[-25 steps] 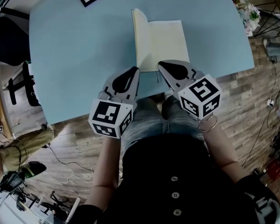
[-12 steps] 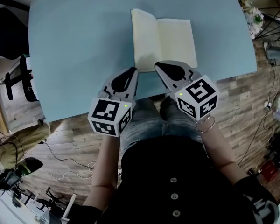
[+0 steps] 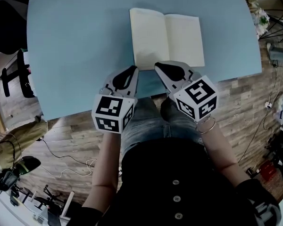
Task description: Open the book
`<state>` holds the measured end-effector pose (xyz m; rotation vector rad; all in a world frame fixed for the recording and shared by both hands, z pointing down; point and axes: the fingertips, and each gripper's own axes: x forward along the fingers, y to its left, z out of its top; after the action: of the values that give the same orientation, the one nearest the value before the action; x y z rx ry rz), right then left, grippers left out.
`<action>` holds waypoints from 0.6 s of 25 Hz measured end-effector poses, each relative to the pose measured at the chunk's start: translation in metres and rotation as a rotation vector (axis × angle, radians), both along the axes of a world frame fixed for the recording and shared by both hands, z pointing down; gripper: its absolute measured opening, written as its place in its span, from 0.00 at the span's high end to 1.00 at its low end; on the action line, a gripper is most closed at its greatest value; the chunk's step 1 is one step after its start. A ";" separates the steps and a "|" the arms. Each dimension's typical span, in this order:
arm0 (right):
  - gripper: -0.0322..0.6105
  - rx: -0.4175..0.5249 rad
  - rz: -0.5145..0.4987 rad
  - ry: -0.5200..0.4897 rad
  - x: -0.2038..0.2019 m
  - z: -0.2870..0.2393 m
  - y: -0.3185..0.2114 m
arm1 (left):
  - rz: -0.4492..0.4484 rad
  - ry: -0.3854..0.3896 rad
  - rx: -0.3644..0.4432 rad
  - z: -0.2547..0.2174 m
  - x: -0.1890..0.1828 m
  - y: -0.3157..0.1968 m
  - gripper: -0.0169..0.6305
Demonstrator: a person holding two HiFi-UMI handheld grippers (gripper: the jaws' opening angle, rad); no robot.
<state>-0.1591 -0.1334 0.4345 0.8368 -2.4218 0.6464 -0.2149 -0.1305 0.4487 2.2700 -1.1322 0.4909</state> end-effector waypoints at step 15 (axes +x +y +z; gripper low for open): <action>0.95 -0.046 0.001 0.026 -0.011 0.026 0.007 | 0.003 -0.054 -0.087 0.042 -0.013 0.001 0.94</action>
<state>-0.1705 -0.1262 0.4609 0.8225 -2.3744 0.6847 -0.2281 -0.1299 0.4905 2.1954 -1.1122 0.5946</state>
